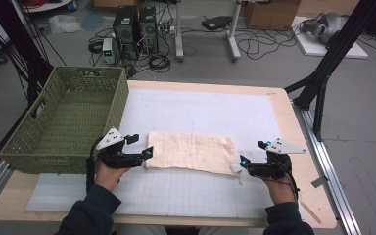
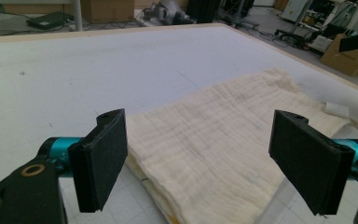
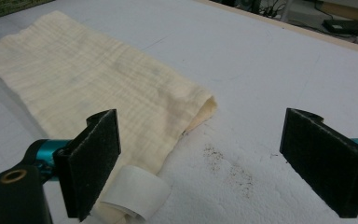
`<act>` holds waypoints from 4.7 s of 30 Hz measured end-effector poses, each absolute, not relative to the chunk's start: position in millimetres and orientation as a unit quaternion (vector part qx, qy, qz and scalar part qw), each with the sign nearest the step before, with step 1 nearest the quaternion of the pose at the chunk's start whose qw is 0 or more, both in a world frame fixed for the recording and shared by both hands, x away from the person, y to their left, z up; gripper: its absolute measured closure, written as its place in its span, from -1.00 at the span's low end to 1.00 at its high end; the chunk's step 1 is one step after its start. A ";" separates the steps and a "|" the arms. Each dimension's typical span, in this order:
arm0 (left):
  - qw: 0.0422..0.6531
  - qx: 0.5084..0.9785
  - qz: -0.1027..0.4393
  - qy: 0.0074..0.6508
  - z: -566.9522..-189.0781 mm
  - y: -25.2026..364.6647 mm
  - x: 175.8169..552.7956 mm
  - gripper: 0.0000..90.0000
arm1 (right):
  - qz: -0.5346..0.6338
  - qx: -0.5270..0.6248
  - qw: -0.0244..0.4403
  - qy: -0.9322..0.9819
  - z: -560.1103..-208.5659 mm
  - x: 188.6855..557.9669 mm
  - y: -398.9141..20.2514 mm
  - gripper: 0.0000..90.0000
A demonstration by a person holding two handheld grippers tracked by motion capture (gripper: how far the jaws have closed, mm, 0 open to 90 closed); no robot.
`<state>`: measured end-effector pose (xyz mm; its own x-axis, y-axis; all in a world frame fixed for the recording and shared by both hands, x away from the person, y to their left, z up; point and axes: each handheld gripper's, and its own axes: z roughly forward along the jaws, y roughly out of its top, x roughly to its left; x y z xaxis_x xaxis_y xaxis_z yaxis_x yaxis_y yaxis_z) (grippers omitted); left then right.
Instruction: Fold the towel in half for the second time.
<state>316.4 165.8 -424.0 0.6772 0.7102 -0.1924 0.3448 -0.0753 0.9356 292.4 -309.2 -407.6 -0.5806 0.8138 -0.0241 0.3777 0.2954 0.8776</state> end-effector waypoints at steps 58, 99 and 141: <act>0.447 0.762 0.170 0.437 -432.4 131.6 394.2 -0.31 | 0.453 0.380 0.213 0.778 -412.8 292.2 -306.7 -0.74; 0.432 0.783 0.139 0.426 -451.1 134.9 398.9 0.84 | 0.394 0.403 0.164 0.810 -422.2 387.4 -273.0 -0.73; 0.501 0.753 0.132 0.406 -446.4 128.4 388.9 0.87 | 0.390 0.351 0.210 0.825 -423.9 388.9 -278.8 0.91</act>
<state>388.9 128.4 -446.4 0.6352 0.7437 -0.2086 0.4795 -0.1680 0.8613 388.9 -278.8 -423.9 -0.6651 0.7432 -0.0732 0.4154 0.4496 0.7907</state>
